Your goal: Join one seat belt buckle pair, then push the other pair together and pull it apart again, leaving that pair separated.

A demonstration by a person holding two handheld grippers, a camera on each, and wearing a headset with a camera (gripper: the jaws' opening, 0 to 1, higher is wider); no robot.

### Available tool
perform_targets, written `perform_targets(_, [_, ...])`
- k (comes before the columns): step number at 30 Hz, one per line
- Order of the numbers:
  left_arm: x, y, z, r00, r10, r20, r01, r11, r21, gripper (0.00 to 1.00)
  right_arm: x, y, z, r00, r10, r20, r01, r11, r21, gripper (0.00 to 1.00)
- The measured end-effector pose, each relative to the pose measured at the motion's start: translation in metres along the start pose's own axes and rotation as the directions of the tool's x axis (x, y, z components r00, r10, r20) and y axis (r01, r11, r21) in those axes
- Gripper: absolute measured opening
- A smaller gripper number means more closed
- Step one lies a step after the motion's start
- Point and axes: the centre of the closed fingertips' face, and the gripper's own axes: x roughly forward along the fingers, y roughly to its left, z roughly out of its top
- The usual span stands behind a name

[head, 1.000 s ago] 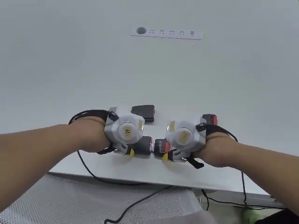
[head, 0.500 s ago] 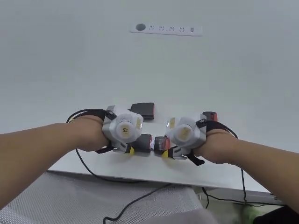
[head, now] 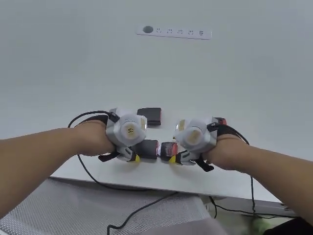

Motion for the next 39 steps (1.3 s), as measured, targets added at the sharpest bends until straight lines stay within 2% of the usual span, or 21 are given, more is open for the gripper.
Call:
perform_targets(2, [-0.006, 0.002, 0.003, 0.9999, 0.012, 0.013, -0.011, 1.0, -0.01, 0.4, -0.003, 0.001, 0.002, 1.0, -0.002, 0.003, 0.002, 1.0, -0.003, 0.41])
perform_targets(5, [-0.015, 0.007, 0.009, 0.999, 0.033, 0.031, -0.034, 0.999, 0.037, 0.4, -0.009, 0.0, 0.007, 0.9998, -0.011, 0.018, 0.011, 1.0, 0.0, 0.41])
perform_targets(11, [-0.022, 0.012, 0.012, 0.9987, 0.042, 0.027, -0.043, 0.999, 0.029, 0.41, -0.017, 0.002, 0.012, 0.9993, -0.017, 0.034, 0.017, 1.0, -0.005, 0.41])
perform_targets(18, [-0.032, 0.031, 0.02, 0.9959, 0.069, 0.058, -0.07, 0.997, 0.018, 0.41, -0.03, -0.015, 0.007, 0.9984, -0.045, 0.034, 0.045, 0.999, 0.002, 0.41])
perform_targets(22, [-0.032, 0.041, 0.021, 0.9956, 0.078, 0.052, -0.079, 0.997, 0.017, 0.41, -0.038, -0.028, -0.002, 0.9974, -0.064, 0.033, 0.063, 0.998, 0.018, 0.41])
perform_targets(26, [-0.028, 0.055, 0.018, 0.9949, 0.087, 0.052, -0.087, 0.996, 0.003, 0.41, -0.043, -0.04, -0.018, 0.9972, -0.073, 0.011, 0.073, 0.997, 0.019, 0.4])
perform_targets(29, [-0.029, 0.063, 0.022, 0.9938, 0.1, 0.049, -0.1, 0.995, -0.008, 0.42, -0.049, -0.052, -0.028, 0.9966, -0.083, 0.006, 0.083, 0.996, 0.031, 0.4])
perform_targets(36, [-0.026, 0.088, 0.024, 0.9921, 0.116, 0.048, -0.115, 0.993, -0.028, 0.43, -0.063, -0.077, -0.06, 0.993, -0.115, -0.027, 0.116, 0.992, 0.045, 0.41])
perform_targets(39, [-0.024, 0.092, 0.023, 0.9925, 0.114, 0.043, -0.113, 0.993, -0.027, 0.43, -0.067, -0.084, -0.07, 0.9919, -0.12, -0.042, 0.122, 0.991, 0.052, 0.41])
